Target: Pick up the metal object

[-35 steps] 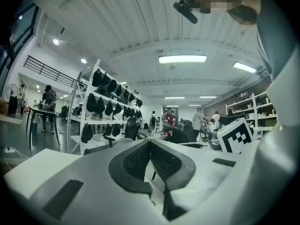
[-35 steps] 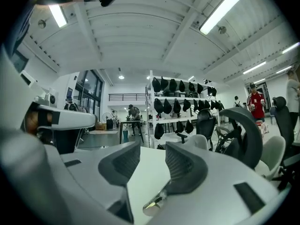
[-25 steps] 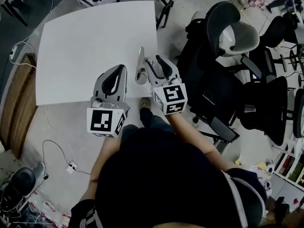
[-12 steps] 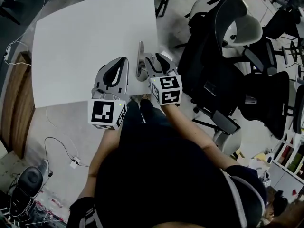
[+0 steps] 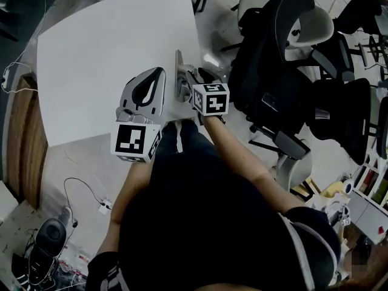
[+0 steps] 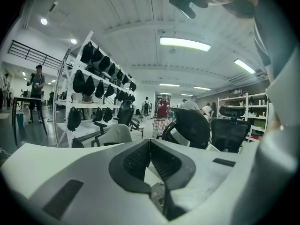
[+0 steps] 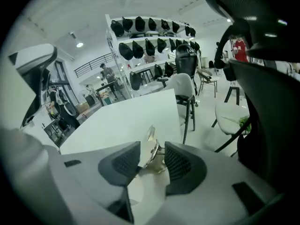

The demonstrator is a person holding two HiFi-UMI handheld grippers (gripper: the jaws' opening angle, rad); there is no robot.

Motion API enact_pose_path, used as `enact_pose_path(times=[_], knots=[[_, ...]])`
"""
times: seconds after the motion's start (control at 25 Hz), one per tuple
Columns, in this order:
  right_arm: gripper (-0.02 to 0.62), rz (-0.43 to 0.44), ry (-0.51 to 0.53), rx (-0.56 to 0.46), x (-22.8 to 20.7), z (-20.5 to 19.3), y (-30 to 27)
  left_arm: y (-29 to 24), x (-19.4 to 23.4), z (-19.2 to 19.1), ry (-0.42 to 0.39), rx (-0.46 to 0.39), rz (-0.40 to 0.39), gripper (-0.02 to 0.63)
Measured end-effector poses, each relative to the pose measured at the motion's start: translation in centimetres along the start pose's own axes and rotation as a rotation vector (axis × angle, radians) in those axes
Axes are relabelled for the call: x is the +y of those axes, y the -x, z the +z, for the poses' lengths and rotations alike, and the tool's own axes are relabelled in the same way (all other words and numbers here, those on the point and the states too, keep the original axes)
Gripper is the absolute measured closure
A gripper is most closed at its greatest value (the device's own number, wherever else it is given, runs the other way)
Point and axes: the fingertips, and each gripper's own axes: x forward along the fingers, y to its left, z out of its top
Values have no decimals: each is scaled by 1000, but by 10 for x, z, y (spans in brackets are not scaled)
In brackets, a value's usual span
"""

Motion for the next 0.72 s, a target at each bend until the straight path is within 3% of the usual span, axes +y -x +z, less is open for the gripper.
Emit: enact_pose_path(times=[0.36, 0.72], knots=[[442, 95, -125, 105, 0, -15, -23, -7, 9, -1, -1, 7, -6, 581], [543, 179, -243, 114, 8, -8, -20, -3, 12, 3, -5, -1, 6, 582]])
